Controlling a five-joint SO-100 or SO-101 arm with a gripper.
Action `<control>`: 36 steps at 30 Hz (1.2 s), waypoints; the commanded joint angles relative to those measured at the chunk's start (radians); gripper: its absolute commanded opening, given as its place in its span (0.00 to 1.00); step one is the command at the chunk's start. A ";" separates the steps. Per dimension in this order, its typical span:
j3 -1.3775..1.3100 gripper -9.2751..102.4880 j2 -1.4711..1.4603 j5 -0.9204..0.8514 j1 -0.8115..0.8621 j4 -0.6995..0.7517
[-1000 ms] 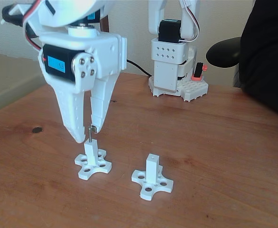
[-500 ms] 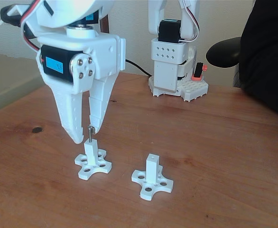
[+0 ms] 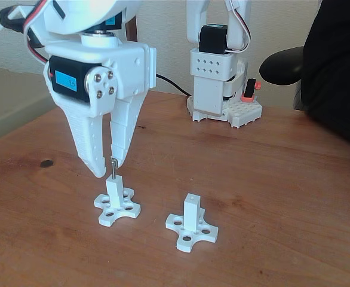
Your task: Grab the screw and set it in the hole.
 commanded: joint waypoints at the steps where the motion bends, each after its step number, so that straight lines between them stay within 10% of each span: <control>1: -0.081 0.14 0.023 -0.018 -0.008 -0.008; 36: -0.084 0.11 0.015 -0.020 -0.014 -0.008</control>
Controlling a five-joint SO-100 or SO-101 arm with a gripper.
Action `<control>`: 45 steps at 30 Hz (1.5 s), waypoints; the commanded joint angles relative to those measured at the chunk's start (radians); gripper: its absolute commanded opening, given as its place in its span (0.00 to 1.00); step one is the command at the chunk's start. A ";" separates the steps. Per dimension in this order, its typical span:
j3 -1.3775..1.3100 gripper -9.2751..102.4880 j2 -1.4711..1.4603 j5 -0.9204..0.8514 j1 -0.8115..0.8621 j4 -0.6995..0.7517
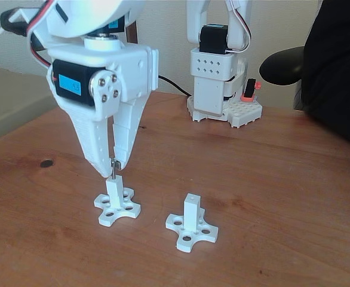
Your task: Grab the screw and set it in the hole.
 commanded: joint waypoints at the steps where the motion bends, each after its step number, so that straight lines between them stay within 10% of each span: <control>1: -0.084 0.11 0.026 -0.015 -0.003 -0.008; 45: -0.160 0.04 0.034 -0.046 0.011 -0.011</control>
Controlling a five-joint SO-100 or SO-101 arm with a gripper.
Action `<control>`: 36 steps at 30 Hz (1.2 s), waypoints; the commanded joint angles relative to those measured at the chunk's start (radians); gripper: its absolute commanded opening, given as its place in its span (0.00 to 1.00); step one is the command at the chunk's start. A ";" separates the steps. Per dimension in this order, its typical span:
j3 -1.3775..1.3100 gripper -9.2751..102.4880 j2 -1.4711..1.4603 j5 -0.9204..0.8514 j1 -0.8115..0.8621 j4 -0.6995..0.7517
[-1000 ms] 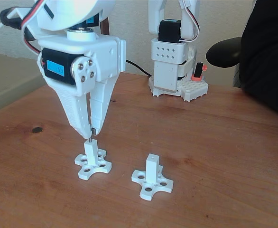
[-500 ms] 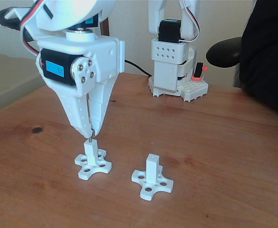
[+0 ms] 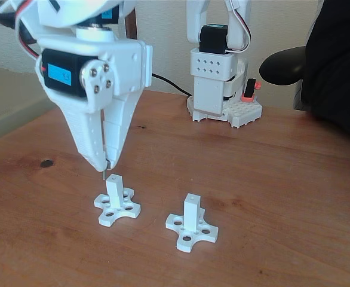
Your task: Grab the screw and set it in the hole.
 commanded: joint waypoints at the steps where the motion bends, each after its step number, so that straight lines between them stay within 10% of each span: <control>1: -0.100 0.04 0.037 -0.018 0.000 0.020; 36: -0.032 0.04 0.210 0.091 -0.301 0.107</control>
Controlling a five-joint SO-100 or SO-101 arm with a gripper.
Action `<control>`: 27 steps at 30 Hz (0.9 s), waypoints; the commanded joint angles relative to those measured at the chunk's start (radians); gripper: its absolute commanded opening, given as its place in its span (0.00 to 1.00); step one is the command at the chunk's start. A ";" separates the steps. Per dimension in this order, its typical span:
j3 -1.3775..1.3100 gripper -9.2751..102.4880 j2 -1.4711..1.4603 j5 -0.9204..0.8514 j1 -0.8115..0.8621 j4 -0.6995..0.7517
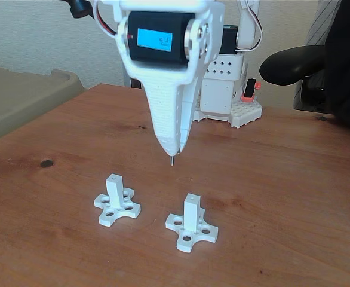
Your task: Grab the screw and set it in the hole.
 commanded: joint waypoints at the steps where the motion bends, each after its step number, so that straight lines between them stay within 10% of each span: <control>1: 0.011 0.04 0.117 0.017 -0.054 -0.051; 27: 0.127 0.04 0.084 0.029 -0.072 -0.153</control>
